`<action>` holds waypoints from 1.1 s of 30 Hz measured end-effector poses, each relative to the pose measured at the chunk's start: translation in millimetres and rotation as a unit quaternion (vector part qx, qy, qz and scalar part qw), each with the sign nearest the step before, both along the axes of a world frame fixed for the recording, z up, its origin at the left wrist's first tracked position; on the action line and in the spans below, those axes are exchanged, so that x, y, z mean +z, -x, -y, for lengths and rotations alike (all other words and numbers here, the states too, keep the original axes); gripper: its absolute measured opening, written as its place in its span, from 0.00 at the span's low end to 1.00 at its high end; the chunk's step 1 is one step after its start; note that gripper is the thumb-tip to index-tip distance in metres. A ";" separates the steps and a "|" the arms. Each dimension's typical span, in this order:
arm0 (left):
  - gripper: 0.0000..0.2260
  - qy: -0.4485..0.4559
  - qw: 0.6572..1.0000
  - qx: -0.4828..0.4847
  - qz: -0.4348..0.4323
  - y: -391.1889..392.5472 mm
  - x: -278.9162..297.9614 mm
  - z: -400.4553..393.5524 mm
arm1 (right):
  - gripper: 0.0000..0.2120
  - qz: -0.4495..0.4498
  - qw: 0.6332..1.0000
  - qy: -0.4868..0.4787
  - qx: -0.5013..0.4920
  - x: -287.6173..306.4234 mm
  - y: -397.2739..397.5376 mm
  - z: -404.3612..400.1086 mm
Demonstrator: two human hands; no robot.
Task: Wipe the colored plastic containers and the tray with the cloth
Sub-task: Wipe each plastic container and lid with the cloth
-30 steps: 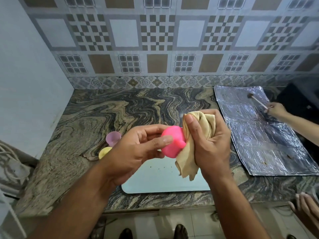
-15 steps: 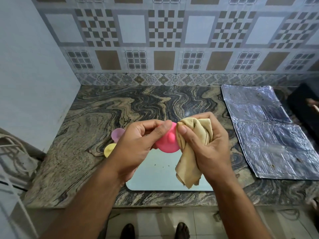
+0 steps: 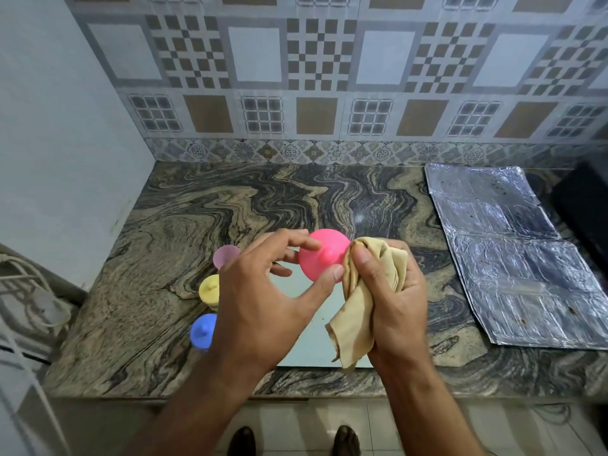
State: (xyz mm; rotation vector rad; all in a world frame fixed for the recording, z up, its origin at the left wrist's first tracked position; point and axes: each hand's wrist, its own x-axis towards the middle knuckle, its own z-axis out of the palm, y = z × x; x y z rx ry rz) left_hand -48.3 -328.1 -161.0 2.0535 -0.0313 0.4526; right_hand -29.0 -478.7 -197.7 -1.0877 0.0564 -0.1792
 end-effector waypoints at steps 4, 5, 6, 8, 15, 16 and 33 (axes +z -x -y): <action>0.11 0.054 0.998 -0.008 -0.012 -5.8 -11.3 -9.1 | 0.08 0.025 0.997 0.066 -0.002 -6.0 -1.3 1.9; 0.11 0.065 0.998 -0.011 -0.015 -7.3 -13.3 -11.6 | 0.08 0.029 0.996 0.080 -0.002 -5.8 -1.3 1.5; 0.10 0.071 0.997 -0.013 -0.019 -9.5 -15.6 -15.4 | 0.08 0.029 0.995 0.096 -0.002 -6.1 -1.3 -0.1; 0.09 0.066 0.997 -0.008 -0.027 -17.3 -20.3 -25.3 | 0.11 0.028 0.990 0.139 -0.011 -9.3 -0.2 -2.3; 0.05 -0.010 0.992 0.112 -0.063 -80.3 -65.1 -116.6 | 0.08 -0.002 0.980 0.194 -0.034 -19.1 -1.1 -4.1; 0.05 -0.032 0.988 0.127 -0.086 -90.9 -77.0 -130.4 | 0.08 -0.004 0.980 0.195 -0.033 -19.3 -1.3 -4.2; 0.06 -0.144 0.951 0.100 -0.255 -133.4 -166.7 -169.7 | 0.11 0.004 0.983 0.183 -0.008 -20.9 0.5 -13.7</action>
